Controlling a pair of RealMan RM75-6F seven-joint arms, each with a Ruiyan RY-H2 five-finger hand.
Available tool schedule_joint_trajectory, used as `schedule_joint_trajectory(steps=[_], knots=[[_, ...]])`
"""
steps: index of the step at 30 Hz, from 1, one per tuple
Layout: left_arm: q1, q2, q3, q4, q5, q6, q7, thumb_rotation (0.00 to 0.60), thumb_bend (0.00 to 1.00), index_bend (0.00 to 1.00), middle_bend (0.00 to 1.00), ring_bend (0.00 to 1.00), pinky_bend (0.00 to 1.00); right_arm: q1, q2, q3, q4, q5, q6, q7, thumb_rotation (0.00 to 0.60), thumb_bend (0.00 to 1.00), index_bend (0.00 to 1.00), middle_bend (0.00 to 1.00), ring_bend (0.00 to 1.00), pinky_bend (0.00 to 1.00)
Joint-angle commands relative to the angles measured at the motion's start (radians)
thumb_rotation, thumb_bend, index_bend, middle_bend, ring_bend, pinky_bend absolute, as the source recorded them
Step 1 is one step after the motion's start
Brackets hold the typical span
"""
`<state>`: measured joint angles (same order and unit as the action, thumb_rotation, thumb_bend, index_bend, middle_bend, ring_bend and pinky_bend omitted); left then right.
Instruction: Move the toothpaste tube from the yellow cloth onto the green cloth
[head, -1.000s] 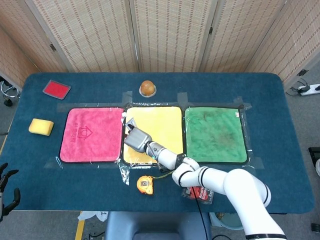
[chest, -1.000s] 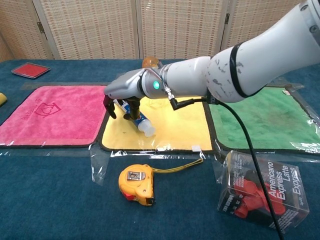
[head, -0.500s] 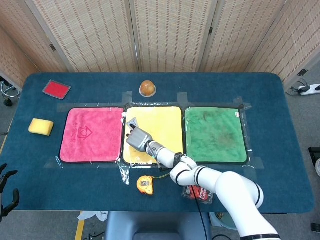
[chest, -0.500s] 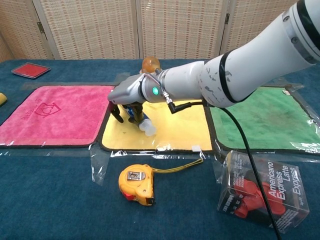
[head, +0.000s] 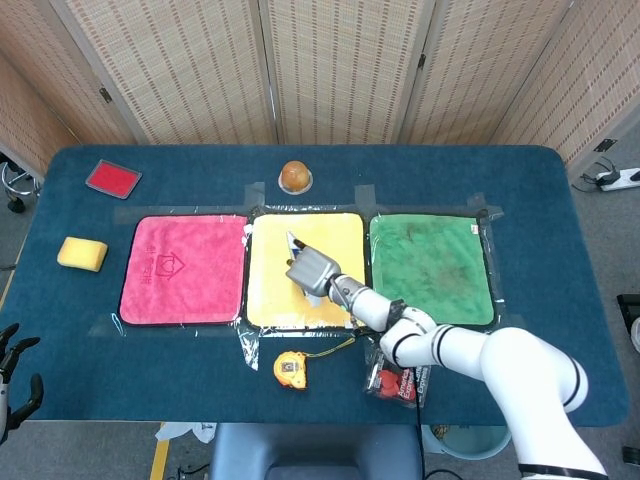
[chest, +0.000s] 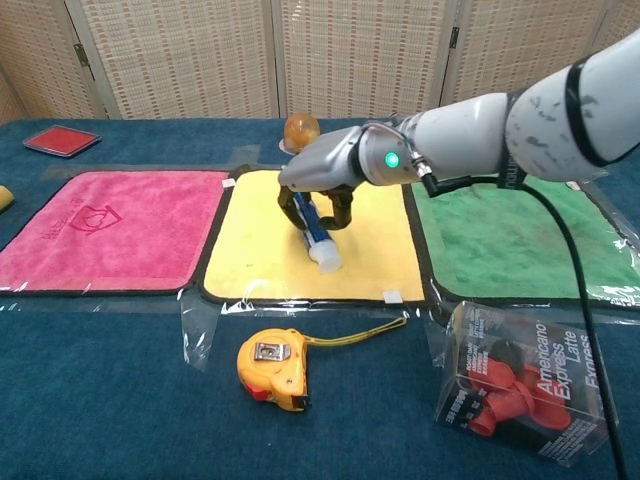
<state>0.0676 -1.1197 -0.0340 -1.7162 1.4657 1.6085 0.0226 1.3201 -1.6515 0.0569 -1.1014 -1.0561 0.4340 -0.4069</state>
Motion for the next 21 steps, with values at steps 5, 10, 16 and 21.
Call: schedule_joint_trajectory(steps=[5,10,16,21], knots=[[-0.015,-0.002,-0.008,0.002,0.000,-0.016,0.000,0.600,0.59,0.27,0.12,0.08,0.00,-0.115,0.195,-0.097,-0.218,0.034,0.131,-0.062,0.600,0.55,0.39,0.27,0.25,0.00],[-0.024,-0.003,-0.012,0.000,0.010,-0.020,0.003,0.600,0.59,0.27,0.12,0.08,0.00,-0.166,0.291,-0.117,-0.328,0.049,0.208,-0.079,0.600,0.55,0.39,0.27,0.25,0.00],[-0.029,-0.007,-0.011,-0.003,0.017,-0.022,0.006,0.600,0.59,0.27,0.12,0.08,0.00,-0.182,0.311,-0.068,-0.393,-0.011,0.270,-0.050,0.600,0.55,0.39,0.27,0.25,0.00],[-0.022,-0.005,-0.008,-0.004,0.014,-0.014,0.006,0.600,0.59,0.27,0.12,0.08,0.00,-0.151,0.238,-0.022,-0.346,-0.009,0.248,-0.056,0.600,0.55,0.39,0.26,0.24,0.00]])
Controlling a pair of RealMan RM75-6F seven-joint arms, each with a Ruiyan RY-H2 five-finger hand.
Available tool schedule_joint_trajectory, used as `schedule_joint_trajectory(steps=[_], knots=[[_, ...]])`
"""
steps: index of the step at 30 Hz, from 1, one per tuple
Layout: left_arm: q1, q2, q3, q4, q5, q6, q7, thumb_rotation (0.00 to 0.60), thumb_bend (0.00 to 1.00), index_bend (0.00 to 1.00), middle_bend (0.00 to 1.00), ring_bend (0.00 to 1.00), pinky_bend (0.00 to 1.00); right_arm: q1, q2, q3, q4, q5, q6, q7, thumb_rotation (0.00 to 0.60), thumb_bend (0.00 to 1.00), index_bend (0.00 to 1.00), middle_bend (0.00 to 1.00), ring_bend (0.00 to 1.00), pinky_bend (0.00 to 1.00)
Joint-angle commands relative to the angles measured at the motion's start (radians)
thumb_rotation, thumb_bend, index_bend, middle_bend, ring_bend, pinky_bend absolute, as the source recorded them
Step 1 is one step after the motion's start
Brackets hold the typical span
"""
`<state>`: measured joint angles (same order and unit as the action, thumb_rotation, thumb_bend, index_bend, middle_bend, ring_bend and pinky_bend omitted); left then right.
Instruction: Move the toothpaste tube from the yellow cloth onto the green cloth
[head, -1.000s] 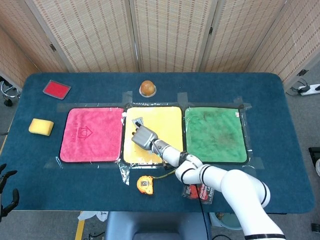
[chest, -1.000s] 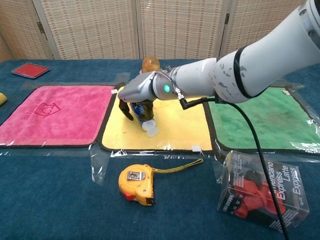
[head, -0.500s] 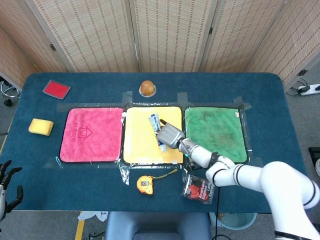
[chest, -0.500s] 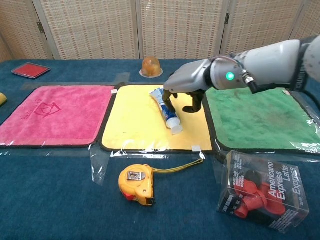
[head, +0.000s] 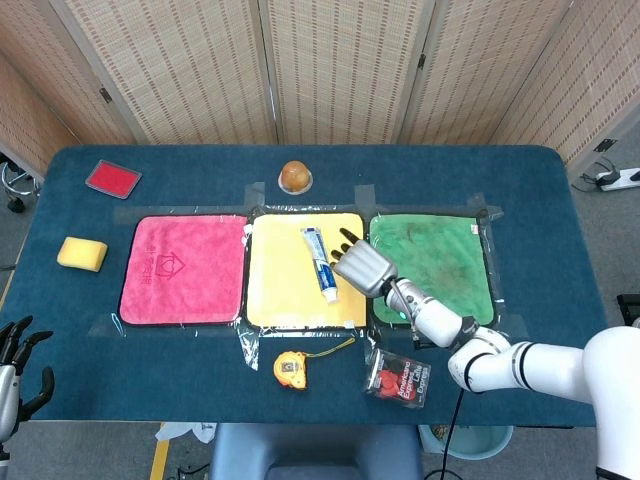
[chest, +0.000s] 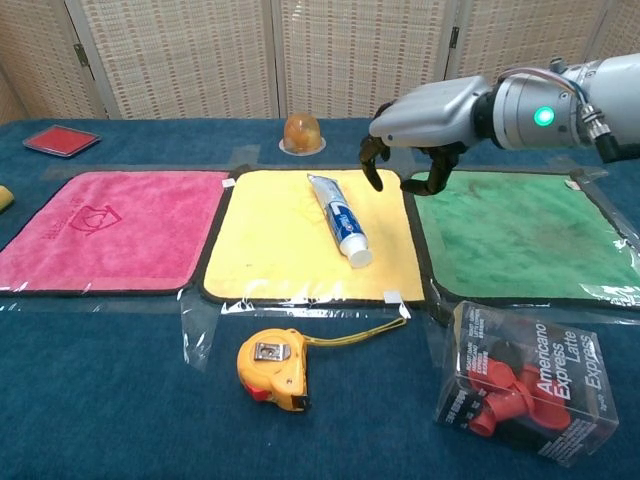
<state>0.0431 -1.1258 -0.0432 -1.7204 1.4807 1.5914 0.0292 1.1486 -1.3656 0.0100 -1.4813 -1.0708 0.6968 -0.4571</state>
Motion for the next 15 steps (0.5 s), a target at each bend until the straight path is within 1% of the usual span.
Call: schedule_joint_trajectory(steps=[1,5,9,12,15], knots=[[0.004,0.002,0.001,0.001,-0.002,0.004,-0.002,0.600,0.59,0.27,0.12,0.08,0.00,0.026,-0.061,0.029,0.044,0.010,-0.019,-0.010,0.600,0.55,0.39,0.25,0.24,0.00],[0.010,0.005,0.005,0.002,-0.006,0.008,-0.004,0.600,0.59,0.27,0.12,0.08,0.00,0.065,-0.152,0.052,0.124,0.059,-0.053,-0.048,0.600,0.55,0.38,0.22,0.22,0.00],[0.017,0.007,0.007,0.003,-0.007,0.014,-0.008,0.600,0.59,0.27,0.12,0.08,0.00,0.099,-0.229,0.059,0.204,0.114,-0.082,-0.088,0.600,0.55,0.32,0.17,0.16,0.00],[0.020,0.008,0.009,0.005,-0.009,0.016,-0.010,0.600,0.59,0.27,0.12,0.08,0.00,0.115,-0.259,0.059,0.236,0.141,-0.094,-0.109,0.600,0.55,0.28,0.13,0.13,0.00],[0.022,0.007,0.011,0.007,-0.012,0.014,-0.010,0.600,0.59,0.27,0.12,0.08,0.00,0.129,-0.279,0.054,0.256,0.159,-0.102,-0.132,0.600,0.55,0.27,0.13,0.13,0.00]])
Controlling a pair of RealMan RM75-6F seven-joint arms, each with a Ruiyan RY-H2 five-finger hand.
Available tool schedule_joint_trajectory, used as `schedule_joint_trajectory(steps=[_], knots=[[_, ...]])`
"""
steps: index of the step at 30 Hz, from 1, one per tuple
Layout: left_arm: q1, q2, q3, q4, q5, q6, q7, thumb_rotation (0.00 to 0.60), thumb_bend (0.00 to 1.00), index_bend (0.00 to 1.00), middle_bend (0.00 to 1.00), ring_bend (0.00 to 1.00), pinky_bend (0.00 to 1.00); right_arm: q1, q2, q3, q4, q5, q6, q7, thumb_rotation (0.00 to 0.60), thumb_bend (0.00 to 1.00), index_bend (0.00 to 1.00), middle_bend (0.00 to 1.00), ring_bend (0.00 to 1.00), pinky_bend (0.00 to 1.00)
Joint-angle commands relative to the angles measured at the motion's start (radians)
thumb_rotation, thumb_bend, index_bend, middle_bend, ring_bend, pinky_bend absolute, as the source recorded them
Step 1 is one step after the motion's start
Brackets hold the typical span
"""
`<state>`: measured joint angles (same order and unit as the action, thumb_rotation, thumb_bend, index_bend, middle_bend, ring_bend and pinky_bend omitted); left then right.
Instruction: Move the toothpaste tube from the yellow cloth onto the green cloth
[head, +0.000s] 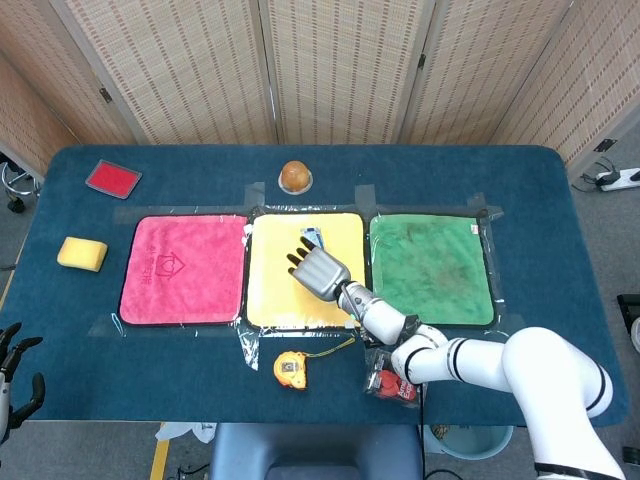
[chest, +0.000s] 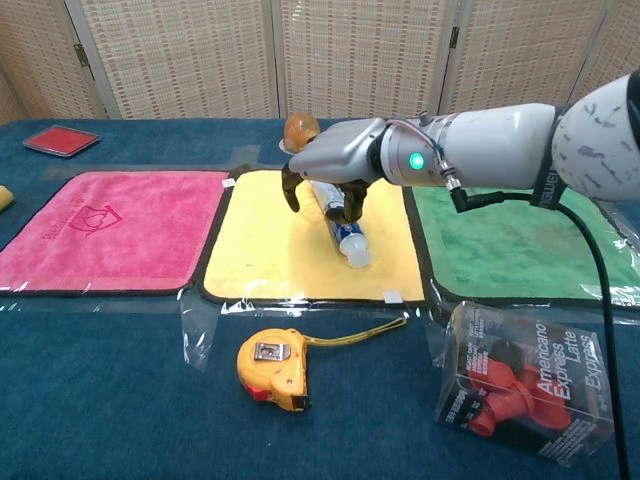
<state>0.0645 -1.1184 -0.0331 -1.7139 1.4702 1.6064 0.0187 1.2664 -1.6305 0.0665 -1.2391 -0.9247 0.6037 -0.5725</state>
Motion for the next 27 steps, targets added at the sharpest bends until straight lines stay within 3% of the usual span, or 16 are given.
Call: schedule_joint_trajectory(steps=[1,19,27], knots=[[0.001,0.000,0.002,0.000,-0.002,-0.003,0.001,0.600,0.59,0.27,0.12,0.08,0.00,0.015,-0.020,-0.006,0.020,0.020,-0.012,-0.024,0.600,0.55,0.26,0.13,0.13,0.00],[0.006,0.003,0.003,0.002,-0.002,-0.002,-0.008,0.600,0.59,0.27,0.12,0.08,0.00,0.051,-0.052,-0.049,0.117,0.145,-0.088,-0.042,0.600,0.55,0.26,0.17,0.17,0.00],[0.011,0.004,0.003,0.009,-0.009,-0.001,-0.016,0.600,0.59,0.27,0.12,0.08,0.00,0.052,-0.057,-0.080,0.134,0.150,-0.093,-0.044,0.600,0.55,0.26,0.19,0.16,0.00]])
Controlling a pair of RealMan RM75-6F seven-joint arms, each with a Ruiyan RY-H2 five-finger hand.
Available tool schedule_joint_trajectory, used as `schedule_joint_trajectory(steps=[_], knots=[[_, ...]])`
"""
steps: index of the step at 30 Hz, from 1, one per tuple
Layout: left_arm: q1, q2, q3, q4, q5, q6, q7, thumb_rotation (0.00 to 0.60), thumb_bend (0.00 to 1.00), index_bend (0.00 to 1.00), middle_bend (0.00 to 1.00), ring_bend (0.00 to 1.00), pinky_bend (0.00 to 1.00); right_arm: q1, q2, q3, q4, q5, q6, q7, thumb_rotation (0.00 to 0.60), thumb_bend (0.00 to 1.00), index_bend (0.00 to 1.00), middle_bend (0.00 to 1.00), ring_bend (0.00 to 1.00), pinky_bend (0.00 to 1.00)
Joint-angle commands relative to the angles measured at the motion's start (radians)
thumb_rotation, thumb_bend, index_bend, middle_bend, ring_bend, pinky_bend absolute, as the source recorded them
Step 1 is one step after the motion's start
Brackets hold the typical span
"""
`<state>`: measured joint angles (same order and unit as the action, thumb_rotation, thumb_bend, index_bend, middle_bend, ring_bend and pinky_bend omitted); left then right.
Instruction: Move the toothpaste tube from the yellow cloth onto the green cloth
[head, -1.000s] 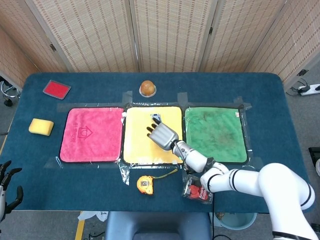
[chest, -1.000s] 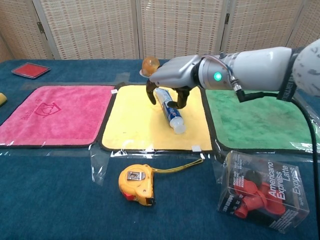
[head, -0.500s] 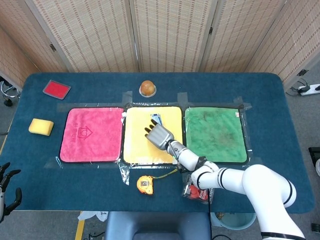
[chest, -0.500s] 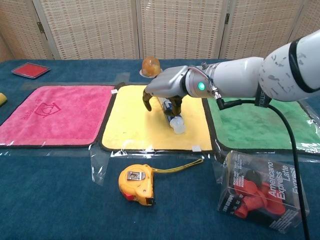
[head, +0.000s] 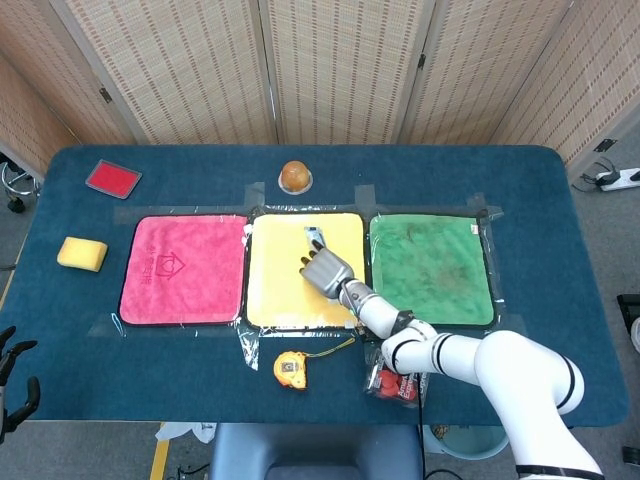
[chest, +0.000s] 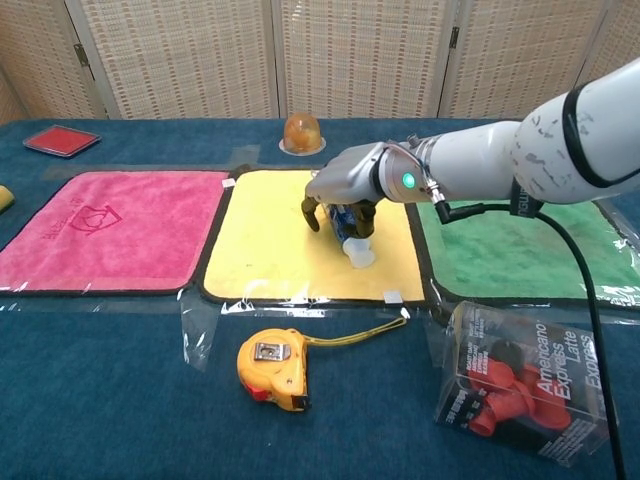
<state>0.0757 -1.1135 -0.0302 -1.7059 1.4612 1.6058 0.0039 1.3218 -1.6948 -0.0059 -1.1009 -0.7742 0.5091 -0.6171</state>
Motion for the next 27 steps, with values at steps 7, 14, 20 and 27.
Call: schedule_joint_trajectory(steps=[7,14,20,27], knots=[[-0.001,-0.005,-0.002,0.012,0.000,-0.003,-0.011,0.600,0.59,0.27,0.12,0.08,0.00,-0.050,0.105,-0.052,-0.087,-0.031,0.038,0.018,0.600,0.55,0.27,0.21,0.16,0.00],[-0.011,-0.012,-0.004,0.018,0.006,-0.015,-0.010,0.600,0.59,0.27,0.12,0.08,0.00,-0.136,0.256,-0.102,-0.212,-0.084,0.103,0.061,0.600,0.55,0.27,0.21,0.16,0.00],[-0.014,-0.014,-0.003,0.016,0.011,-0.017,-0.008,0.600,0.59,0.27,0.12,0.08,0.00,-0.172,0.381,-0.133,-0.304,-0.093,0.150,0.045,0.600,0.55,0.28,0.21,0.16,0.00],[-0.014,-0.012,0.000,0.004,0.022,-0.011,0.002,0.600,0.59,0.27,0.12,0.08,0.00,-0.182,0.367,-0.057,-0.340,-0.149,0.190,0.098,0.600,0.55,0.28,0.21,0.17,0.00]])
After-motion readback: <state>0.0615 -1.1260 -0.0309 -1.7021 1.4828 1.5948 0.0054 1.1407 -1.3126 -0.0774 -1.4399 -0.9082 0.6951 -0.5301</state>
